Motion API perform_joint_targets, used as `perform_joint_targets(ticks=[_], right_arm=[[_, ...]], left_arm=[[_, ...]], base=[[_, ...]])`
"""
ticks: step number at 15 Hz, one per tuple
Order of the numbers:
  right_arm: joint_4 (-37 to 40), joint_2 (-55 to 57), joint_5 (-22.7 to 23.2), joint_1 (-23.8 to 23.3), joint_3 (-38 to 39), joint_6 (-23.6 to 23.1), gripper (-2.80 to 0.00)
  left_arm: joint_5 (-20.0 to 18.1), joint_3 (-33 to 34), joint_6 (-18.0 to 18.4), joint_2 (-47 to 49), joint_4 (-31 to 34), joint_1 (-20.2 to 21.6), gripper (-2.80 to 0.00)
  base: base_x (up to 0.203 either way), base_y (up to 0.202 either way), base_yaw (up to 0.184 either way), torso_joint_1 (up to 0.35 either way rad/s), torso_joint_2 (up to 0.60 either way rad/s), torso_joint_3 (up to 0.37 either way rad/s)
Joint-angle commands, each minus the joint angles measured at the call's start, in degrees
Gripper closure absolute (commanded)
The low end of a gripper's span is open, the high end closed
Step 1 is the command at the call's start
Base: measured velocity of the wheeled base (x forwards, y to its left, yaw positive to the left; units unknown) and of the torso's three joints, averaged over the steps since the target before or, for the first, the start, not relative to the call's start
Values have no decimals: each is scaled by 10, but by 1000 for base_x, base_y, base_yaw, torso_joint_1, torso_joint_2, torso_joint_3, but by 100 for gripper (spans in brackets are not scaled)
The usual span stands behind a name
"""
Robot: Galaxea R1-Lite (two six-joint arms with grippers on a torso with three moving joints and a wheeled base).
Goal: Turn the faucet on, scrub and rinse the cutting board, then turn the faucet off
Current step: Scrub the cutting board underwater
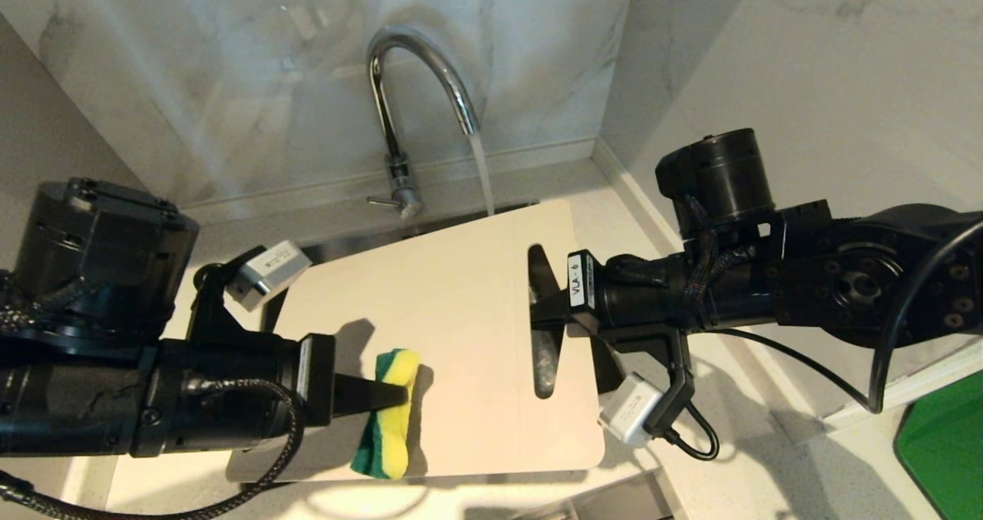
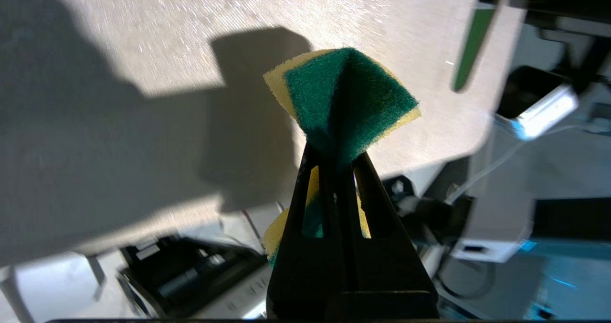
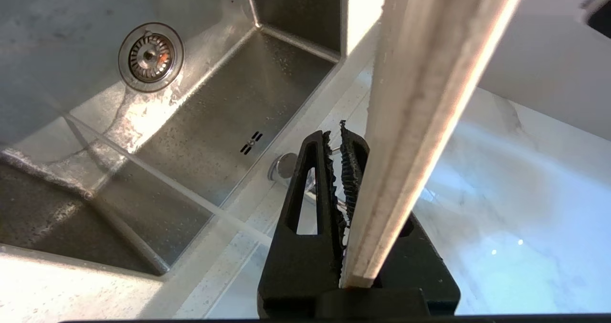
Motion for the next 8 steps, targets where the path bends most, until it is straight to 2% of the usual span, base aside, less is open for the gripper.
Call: perform_joint_targets(ticks=[1, 4, 8], right_arm=[[1, -2, 2, -1, 2, -8, 0], [1, -1, 2, -1, 4, -8, 0], [0, 0, 3, -1, 3, 0, 0]], left_arm=[[9, 48, 30, 39, -77, 6, 0], [11, 74, 80, 58, -132, 39, 0], [9, 84, 95, 63, -134, 75, 0]], base=[[0, 0, 0, 0, 0, 0], [0, 0, 0, 0, 0, 0], [0, 0, 0, 0, 0, 0]])
